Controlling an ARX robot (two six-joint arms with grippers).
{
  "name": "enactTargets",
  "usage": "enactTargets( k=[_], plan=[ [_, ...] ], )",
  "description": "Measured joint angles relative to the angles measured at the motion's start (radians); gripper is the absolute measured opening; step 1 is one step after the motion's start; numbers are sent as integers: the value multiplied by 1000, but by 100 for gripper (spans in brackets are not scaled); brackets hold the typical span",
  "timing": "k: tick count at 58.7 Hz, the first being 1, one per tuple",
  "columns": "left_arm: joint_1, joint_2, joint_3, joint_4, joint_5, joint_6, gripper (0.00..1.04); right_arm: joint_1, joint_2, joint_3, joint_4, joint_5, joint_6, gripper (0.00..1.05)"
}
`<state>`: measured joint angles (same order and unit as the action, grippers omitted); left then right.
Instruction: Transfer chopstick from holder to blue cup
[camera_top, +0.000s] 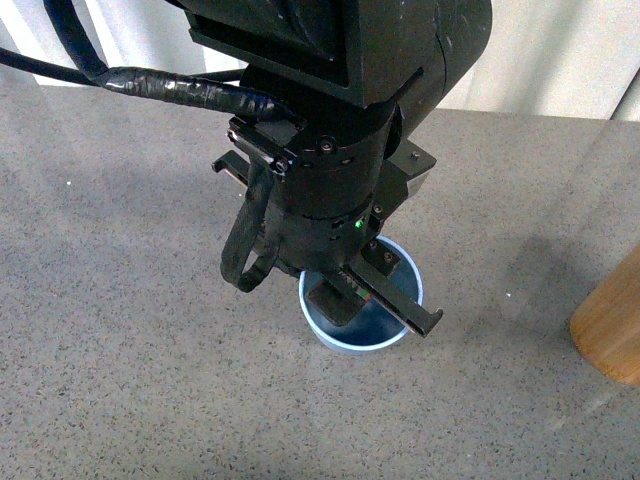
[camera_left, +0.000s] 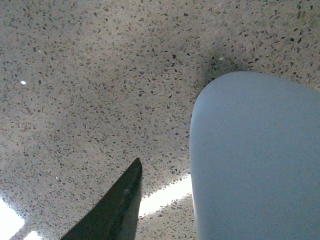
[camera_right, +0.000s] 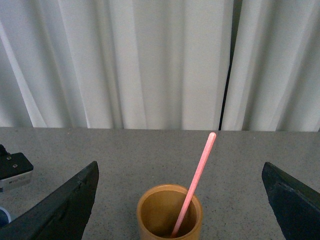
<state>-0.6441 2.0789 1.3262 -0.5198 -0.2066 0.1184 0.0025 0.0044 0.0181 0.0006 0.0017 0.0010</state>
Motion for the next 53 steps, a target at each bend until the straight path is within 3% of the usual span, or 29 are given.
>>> enactTargets(
  k=[20, 42, 53],
  plan=[
    [-2, -98, -41, -19, -12, -22, 99, 0, 0, 0, 0, 0, 0, 95],
    [98, -110, 70, -63, -6, 9, 98, 0, 0, 0, 0, 0, 0, 95],
    [145, -159, 63, -39, 46, 6, 98, 0, 0, 0, 0, 0, 0, 95]
  ],
)
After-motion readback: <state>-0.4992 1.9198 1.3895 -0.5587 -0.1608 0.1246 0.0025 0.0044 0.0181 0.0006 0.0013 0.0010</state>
